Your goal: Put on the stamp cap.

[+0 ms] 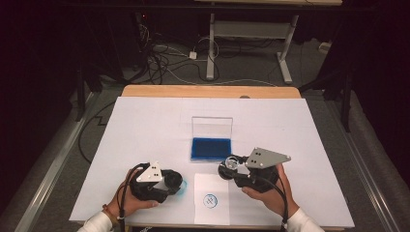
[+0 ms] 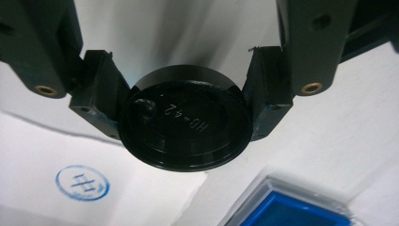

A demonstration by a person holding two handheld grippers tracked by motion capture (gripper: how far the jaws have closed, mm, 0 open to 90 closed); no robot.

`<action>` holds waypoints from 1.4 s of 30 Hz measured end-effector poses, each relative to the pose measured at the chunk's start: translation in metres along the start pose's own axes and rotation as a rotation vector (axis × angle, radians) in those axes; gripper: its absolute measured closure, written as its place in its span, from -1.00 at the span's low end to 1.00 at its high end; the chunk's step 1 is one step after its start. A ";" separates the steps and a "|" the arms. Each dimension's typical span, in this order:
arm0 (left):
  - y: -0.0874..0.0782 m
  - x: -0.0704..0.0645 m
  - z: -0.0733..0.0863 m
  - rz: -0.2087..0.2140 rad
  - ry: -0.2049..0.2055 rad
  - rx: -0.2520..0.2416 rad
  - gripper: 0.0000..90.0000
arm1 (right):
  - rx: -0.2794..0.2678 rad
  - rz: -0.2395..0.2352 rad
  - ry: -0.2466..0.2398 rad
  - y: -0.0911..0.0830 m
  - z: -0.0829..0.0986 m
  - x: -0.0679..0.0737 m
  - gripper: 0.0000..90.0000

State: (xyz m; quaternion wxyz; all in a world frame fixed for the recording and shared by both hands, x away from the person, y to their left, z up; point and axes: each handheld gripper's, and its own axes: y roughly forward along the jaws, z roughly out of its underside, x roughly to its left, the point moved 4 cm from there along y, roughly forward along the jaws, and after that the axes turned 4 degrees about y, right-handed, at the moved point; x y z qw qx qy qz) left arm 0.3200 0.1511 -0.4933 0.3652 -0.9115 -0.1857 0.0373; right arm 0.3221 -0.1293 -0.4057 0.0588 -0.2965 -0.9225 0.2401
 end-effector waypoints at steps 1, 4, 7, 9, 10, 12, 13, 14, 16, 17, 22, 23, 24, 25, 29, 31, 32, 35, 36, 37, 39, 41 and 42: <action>0.001 -0.001 -0.002 0.005 -0.001 -0.004 -0.20 | -0.006 -0.005 0.004 0.000 -0.002 0.001 0.28; 0.005 -0.003 -0.008 0.008 0.011 -0.009 -0.20 | -0.022 -0.017 -0.005 0.001 -0.009 0.005 0.28; 0.008 -0.005 -0.012 0.006 0.024 -0.010 -0.20 | -0.025 -0.024 -0.015 0.002 -0.011 0.008 0.28; 0.009 -0.007 -0.015 0.006 0.034 -0.011 -0.20 | -0.025 -0.027 -0.016 0.003 -0.012 0.009 0.28; 0.010 -0.008 -0.016 0.006 0.038 -0.014 -0.20 | -0.027 -0.029 -0.017 0.003 -0.013 0.009 0.28; 0.010 -0.010 -0.019 0.002 0.049 -0.016 -0.20 | -0.034 -0.031 -0.020 0.002 -0.014 0.010 0.28; 0.011 -0.010 -0.020 0.000 0.054 -0.017 -0.20 | -0.038 -0.033 -0.018 0.002 -0.015 0.011 0.28; 0.011 -0.011 -0.021 -0.004 0.055 -0.019 -0.20 | -0.039 -0.034 -0.017 0.002 -0.016 0.011 0.28; 0.012 -0.011 -0.023 -0.004 0.061 -0.019 -0.20 | -0.043 -0.042 -0.020 0.002 -0.018 0.013 0.28; 0.012 -0.012 -0.024 -0.005 0.060 -0.025 -0.20 | -0.044 -0.044 -0.019 0.003 -0.018 0.014 0.28; 0.018 -0.014 -0.032 0.003 0.065 -0.035 -0.20 | -0.043 -0.062 -0.023 0.010 -0.020 0.018 0.28; 0.019 -0.014 -0.033 0.003 0.068 -0.035 -0.20 | -0.040 -0.063 -0.026 0.011 -0.020 0.019 0.28; 0.020 -0.015 -0.034 0.003 0.072 -0.035 -0.20 | -0.041 -0.067 -0.024 0.012 -0.021 0.019 0.28; 0.021 -0.016 -0.036 0.004 0.075 -0.035 -0.20 | -0.042 -0.072 -0.026 0.013 -0.021 0.020 0.28; 0.023 -0.018 -0.041 0.006 0.083 -0.044 -0.20 | -0.038 -0.082 -0.032 0.018 -0.022 0.025 0.28; 0.024 -0.019 -0.043 0.008 0.084 -0.051 -0.20 | -0.040 -0.093 -0.032 0.020 -0.023 0.027 0.28; 0.024 -0.019 -0.044 0.009 0.090 -0.048 -0.20 | -0.038 -0.096 -0.032 0.021 -0.023 0.029 0.28; 0.025 -0.020 -0.046 0.010 0.092 -0.056 -0.20 | -0.034 -0.108 -0.037 0.024 -0.024 0.032 0.28; 0.026 -0.021 -0.047 0.009 0.090 -0.061 -0.20 | -0.032 -0.110 -0.039 0.025 -0.024 0.033 0.28; 0.026 -0.022 -0.048 0.008 0.091 -0.063 -0.20 | -0.033 -0.116 -0.039 0.027 -0.024 0.034 0.28; 0.027 -0.023 -0.050 0.008 0.090 -0.066 -0.20 | -0.031 -0.125 -0.040 0.029 -0.024 0.036 0.28; 0.027 -0.025 -0.052 0.012 0.093 -0.069 -0.20 | -0.027 -0.133 -0.039 0.032 -0.024 0.039 0.28; 0.027 -0.025 -0.053 0.013 0.093 -0.071 -0.20 | -0.025 -0.136 -0.043 0.033 -0.024 0.041 0.28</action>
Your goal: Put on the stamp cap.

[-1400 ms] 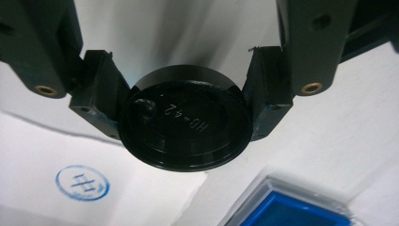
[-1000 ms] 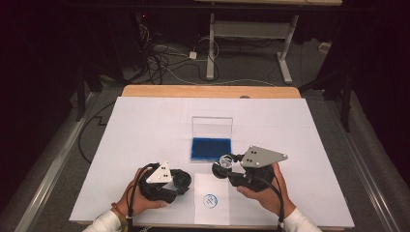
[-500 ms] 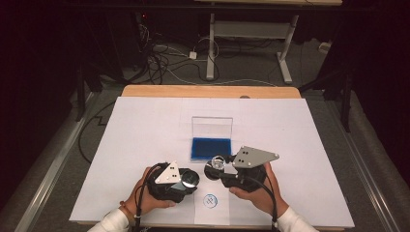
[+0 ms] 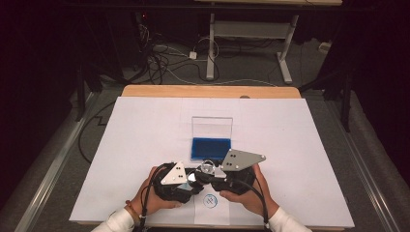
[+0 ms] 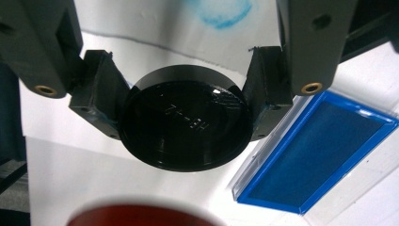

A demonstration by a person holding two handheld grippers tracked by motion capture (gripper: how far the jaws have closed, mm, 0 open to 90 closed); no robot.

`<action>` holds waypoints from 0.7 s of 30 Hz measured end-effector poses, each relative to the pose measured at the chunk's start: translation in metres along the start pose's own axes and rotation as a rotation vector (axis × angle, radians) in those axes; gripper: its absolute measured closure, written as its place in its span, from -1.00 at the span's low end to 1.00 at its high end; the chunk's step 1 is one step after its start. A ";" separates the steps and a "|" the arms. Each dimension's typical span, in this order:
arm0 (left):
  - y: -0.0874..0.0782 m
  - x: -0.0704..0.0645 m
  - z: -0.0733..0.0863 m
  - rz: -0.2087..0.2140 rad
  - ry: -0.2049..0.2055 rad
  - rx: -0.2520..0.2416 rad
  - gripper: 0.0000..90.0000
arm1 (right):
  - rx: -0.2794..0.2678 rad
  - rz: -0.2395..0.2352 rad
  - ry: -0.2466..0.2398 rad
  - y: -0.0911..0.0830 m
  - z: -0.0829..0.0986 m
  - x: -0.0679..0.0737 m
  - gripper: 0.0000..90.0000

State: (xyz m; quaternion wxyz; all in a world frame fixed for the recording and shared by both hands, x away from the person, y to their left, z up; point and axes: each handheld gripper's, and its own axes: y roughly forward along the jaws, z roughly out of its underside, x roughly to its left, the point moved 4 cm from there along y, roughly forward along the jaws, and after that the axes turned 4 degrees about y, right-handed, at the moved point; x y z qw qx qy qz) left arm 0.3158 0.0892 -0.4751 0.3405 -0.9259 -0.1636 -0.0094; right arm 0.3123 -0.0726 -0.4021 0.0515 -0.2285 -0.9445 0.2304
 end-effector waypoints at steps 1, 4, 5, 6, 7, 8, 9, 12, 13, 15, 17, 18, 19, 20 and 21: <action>0.000 -0.001 -0.001 0.004 0.000 -0.003 -0.20 | 0.001 -0.005 -0.002 0.002 0.000 0.001 0.28; 0.000 -0.003 -0.003 0.011 0.003 -0.013 -0.20 | 0.005 -0.016 -0.001 0.005 0.000 0.004 0.28; 0.000 -0.003 -0.003 0.016 0.003 -0.016 -0.20 | 0.008 -0.020 -0.002 0.006 0.001 0.005 0.28; -0.001 -0.003 -0.004 0.016 0.002 -0.020 -0.20 | 0.010 -0.021 -0.004 0.007 0.001 0.005 0.28; -0.001 -0.004 -0.004 0.015 0.002 -0.023 -0.20 | 0.015 -0.025 -0.004 0.008 0.002 0.006 0.28; -0.001 -0.004 -0.004 0.016 -0.001 -0.027 -0.20 | 0.017 -0.031 -0.005 0.009 0.002 0.006 0.28; -0.002 -0.004 -0.005 0.018 -0.001 -0.030 -0.20 | 0.021 -0.029 -0.006 0.010 0.003 0.007 0.28; -0.003 -0.004 -0.006 0.021 0.000 -0.036 -0.20 | 0.026 -0.034 -0.006 0.012 0.004 0.008 0.28; -0.003 -0.005 -0.006 0.018 0.003 -0.037 -0.20 | 0.028 -0.031 -0.009 0.012 0.005 0.008 0.28; -0.003 -0.005 -0.007 0.022 0.004 -0.039 -0.20 | 0.033 -0.033 -0.010 0.013 0.006 0.008 0.28; -0.004 -0.006 -0.007 0.023 0.008 -0.040 -0.20 | 0.036 -0.032 -0.012 0.014 0.006 0.007 0.28; -0.004 -0.006 -0.007 0.022 0.008 -0.040 -0.20 | 0.035 -0.030 -0.011 0.014 0.006 0.007 0.28; -0.004 -0.006 -0.007 0.023 0.008 -0.041 -0.20 | 0.032 -0.028 -0.009 0.013 0.006 0.006 0.28; -0.004 -0.006 -0.007 0.023 0.009 -0.042 -0.20 | 0.033 -0.026 -0.008 0.013 0.006 0.006 0.28; -0.004 -0.006 -0.008 0.023 0.011 -0.042 -0.20 | 0.033 -0.025 -0.007 0.013 0.006 0.006 0.28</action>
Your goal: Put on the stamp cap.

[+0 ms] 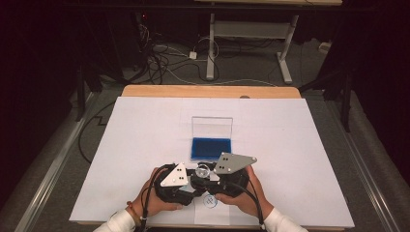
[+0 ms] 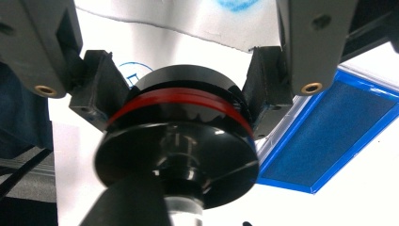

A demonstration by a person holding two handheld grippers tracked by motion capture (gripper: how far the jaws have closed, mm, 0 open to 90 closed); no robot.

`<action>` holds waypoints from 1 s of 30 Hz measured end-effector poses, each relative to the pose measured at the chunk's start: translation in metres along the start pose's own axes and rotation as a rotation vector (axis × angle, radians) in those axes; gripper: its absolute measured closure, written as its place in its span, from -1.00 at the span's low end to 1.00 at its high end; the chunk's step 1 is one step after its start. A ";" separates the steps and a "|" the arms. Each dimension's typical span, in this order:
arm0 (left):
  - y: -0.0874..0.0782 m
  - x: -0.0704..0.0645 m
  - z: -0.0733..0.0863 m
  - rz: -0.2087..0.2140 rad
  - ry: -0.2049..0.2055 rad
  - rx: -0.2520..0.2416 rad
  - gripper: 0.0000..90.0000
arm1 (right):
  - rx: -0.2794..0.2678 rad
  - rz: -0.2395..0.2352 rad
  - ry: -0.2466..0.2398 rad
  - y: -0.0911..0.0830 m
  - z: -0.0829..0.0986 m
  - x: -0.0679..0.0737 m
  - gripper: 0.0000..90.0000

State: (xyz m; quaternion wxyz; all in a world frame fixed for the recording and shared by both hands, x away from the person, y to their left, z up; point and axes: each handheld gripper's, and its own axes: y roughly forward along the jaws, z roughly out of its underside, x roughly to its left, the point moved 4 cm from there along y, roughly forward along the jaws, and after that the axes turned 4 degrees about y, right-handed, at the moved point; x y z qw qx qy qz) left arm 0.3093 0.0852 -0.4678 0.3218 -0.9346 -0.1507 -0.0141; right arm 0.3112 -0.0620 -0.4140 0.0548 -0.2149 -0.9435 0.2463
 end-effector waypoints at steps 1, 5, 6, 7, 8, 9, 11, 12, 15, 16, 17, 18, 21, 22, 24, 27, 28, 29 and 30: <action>0.000 0.000 0.000 0.000 0.001 0.000 -0.20 | 0.001 0.001 0.000 0.000 0.000 0.000 0.28; -0.001 0.000 0.000 -0.005 -0.002 -0.006 -0.20 | 0.009 0.005 -0.001 0.002 0.002 -0.001 0.28; -0.001 -0.001 0.000 -0.003 -0.003 -0.009 -0.20 | 0.008 0.002 0.001 0.002 0.003 -0.001 0.28; -0.001 -0.001 -0.001 -0.004 0.000 -0.008 -0.20 | 0.008 0.000 0.000 0.002 0.003 -0.001 0.28; -0.001 -0.001 -0.001 -0.005 0.001 -0.007 -0.20 | 0.009 0.000 -0.001 0.003 0.003 -0.001 0.28; -0.001 -0.001 -0.001 -0.003 0.001 -0.006 -0.20 | 0.008 -0.001 0.003 0.003 0.003 -0.001 0.28; -0.001 -0.002 -0.001 -0.011 0.007 -0.004 -0.20 | 0.010 -0.004 0.006 0.003 0.003 -0.001 0.28; -0.001 -0.002 -0.001 -0.012 0.009 -0.004 -0.20 | 0.008 -0.003 0.006 0.003 0.003 -0.001 0.28; -0.001 -0.002 -0.001 -0.016 0.012 0.002 -0.20 | 0.008 -0.005 0.006 0.003 0.004 -0.001 0.28; -0.001 -0.002 -0.001 -0.018 0.012 0.003 -0.20 | 0.010 -0.005 0.003 0.003 0.004 0.000 0.28; -0.001 -0.002 -0.001 -0.017 0.012 0.007 -0.20 | 0.014 -0.005 0.001 0.004 0.005 0.000 0.28; 0.000 -0.002 0.000 -0.019 0.013 0.011 -0.20 | 0.014 -0.006 -0.001 0.004 0.005 0.000 0.28; 0.000 -0.003 0.000 -0.025 0.018 0.023 -0.20 | 0.024 -0.005 -0.004 0.005 0.007 0.000 0.28; 0.000 -0.003 0.000 -0.030 0.024 0.026 -0.20 | 0.025 -0.005 -0.002 0.005 0.007 0.000 0.28; 0.000 -0.003 0.000 -0.035 0.029 0.028 -0.20 | 0.026 -0.005 0.000 0.005 0.008 0.000 0.28; -0.001 -0.004 0.000 -0.043 0.036 0.037 -0.20 | 0.028 -0.006 -0.003 0.004 0.008 0.000 0.28; 0.000 -0.004 0.000 -0.049 0.041 0.043 -0.20 | 0.028 -0.008 -0.007 0.005 0.008 0.000 0.28; 0.000 -0.004 0.000 -0.050 0.042 0.048 -0.20 | 0.029 -0.009 -0.008 0.005 0.008 0.000 0.28; 0.000 -0.004 0.000 -0.052 0.044 0.052 -0.20 | 0.033 -0.007 -0.007 0.006 0.009 0.001 0.28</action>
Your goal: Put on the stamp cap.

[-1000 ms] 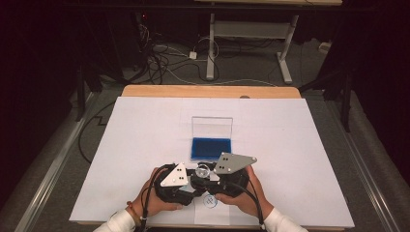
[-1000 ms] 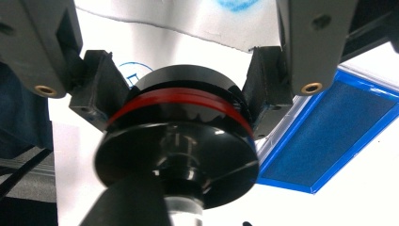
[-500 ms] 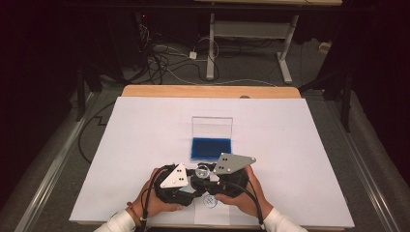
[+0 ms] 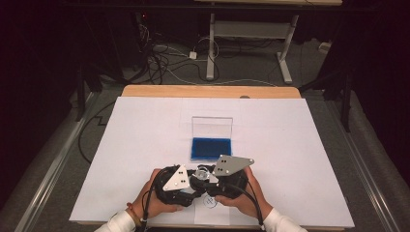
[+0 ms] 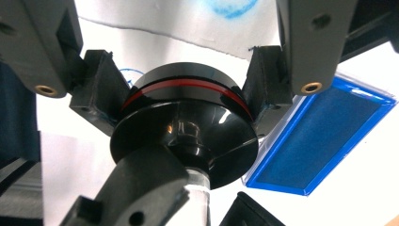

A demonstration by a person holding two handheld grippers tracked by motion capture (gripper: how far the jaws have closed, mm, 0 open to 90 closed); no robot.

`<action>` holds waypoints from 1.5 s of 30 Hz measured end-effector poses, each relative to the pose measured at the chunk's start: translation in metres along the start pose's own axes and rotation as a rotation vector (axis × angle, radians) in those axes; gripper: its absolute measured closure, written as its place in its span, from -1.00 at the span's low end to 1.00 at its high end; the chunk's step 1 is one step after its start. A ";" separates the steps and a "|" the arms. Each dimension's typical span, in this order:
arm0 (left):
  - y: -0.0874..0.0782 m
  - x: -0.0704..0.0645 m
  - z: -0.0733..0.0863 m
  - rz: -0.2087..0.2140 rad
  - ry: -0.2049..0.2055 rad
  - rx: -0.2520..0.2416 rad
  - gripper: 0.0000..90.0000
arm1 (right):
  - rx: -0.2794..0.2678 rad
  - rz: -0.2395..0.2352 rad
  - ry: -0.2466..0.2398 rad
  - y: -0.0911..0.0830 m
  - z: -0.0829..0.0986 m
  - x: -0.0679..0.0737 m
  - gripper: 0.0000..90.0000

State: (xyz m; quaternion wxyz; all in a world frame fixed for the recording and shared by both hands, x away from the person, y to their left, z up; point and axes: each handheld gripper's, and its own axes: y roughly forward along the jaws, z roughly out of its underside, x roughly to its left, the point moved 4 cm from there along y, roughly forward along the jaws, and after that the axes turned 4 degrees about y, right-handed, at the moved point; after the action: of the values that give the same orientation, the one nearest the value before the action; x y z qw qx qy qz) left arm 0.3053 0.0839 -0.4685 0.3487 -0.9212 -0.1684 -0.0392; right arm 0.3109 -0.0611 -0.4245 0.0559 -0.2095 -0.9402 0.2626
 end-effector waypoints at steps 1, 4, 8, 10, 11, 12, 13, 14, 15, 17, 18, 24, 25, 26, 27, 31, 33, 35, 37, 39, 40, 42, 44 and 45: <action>0.000 0.000 0.000 -0.009 0.005 0.001 -0.20 | 0.002 0.000 -0.002 0.001 0.000 0.000 0.28; 0.000 0.000 0.000 -0.012 0.012 0.012 -0.20 | 0.005 -0.001 -0.004 0.002 0.000 0.001 0.28; 0.001 -0.001 0.000 -0.012 0.018 0.027 -0.20 | 0.017 0.002 -0.008 0.003 0.001 0.002 0.28; 0.000 -0.001 0.000 -0.015 0.026 0.032 -0.20 | 0.021 -0.003 -0.013 0.005 0.001 0.003 0.29; 0.000 -0.001 -0.001 -0.024 0.028 0.030 -0.20 | 0.020 0.000 -0.013 0.005 0.001 0.004 0.29; -0.001 0.000 -0.002 -0.010 0.018 0.020 -0.20 | 0.018 -0.004 -0.010 0.005 0.001 0.004 0.33; -0.002 0.001 -0.002 0.017 -0.015 0.004 -0.20 | 0.029 -0.001 -0.020 0.006 0.002 0.004 0.44; -0.003 0.001 -0.003 0.016 -0.020 -0.015 -0.21 | 0.004 -0.003 -0.030 0.005 0.002 0.006 0.66; -0.004 0.001 -0.004 0.003 -0.005 -0.011 -0.21 | -0.008 0.014 -0.030 0.005 0.002 0.007 0.66; -0.005 0.002 -0.005 0.018 0.000 -0.004 -0.21 | -0.012 0.016 -0.046 0.005 0.000 0.008 0.66; -0.004 0.001 -0.004 0.011 -0.001 -0.005 -0.21 | -0.012 0.010 -0.039 0.005 0.000 0.007 0.66; -0.001 0.001 -0.001 0.030 -0.002 0.023 -0.21 | -0.002 0.016 -0.044 0.008 0.006 0.008 0.66; -0.001 0.001 -0.001 0.032 -0.006 0.015 -0.21 | -0.004 0.015 -0.046 0.009 0.006 0.008 0.66; -0.001 0.001 -0.001 0.035 -0.009 0.011 -0.21 | -0.008 0.014 -0.046 0.009 0.007 0.008 0.67; -0.001 0.002 -0.001 0.033 -0.004 0.020 -0.21 | -0.013 0.015 -0.045 0.008 0.007 0.008 0.67; 0.001 0.001 -0.001 0.036 -0.003 0.032 -0.21 | -0.016 0.015 -0.052 0.010 0.009 0.009 0.67; -0.001 0.001 -0.003 0.030 -0.002 0.026 -0.21 | -0.014 0.019 -0.058 0.009 0.009 0.009 0.67; -0.002 0.001 -0.004 0.033 -0.003 0.030 -0.21 | -0.026 0.013 -0.049 0.008 0.008 0.008 0.67; -0.002 0.001 -0.004 0.041 0.006 0.041 -0.21 | -0.031 0.019 -0.054 0.007 0.009 0.009 0.67; -0.001 0.001 -0.003 0.042 -0.003 0.041 -0.21 | -0.031 0.020 -0.052 0.008 0.009 0.010 0.68; -0.001 0.001 -0.003 0.041 0.008 0.052 -0.21 | -0.024 0.020 -0.057 0.009 0.009 0.010 0.68; -0.001 0.001 -0.003 0.053 0.001 0.050 -0.21 | -0.025 0.015 -0.057 0.009 0.011 0.010 0.68; -0.001 0.000 -0.003 0.057 0.002 0.055 -0.21 | -0.024 0.008 -0.060 0.009 0.011 0.010 0.68; -0.001 0.001 -0.003 0.062 0.004 0.055 -0.21 | -0.018 0.012 -0.068 0.009 0.011 0.010 0.68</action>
State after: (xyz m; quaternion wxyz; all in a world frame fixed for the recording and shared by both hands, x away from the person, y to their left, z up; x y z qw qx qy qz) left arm 0.3058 0.0828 -0.4657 0.3754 -0.9159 -0.1399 -0.0257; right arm 0.3025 -0.0549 -0.4392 0.0202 -0.2064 -0.9427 0.2614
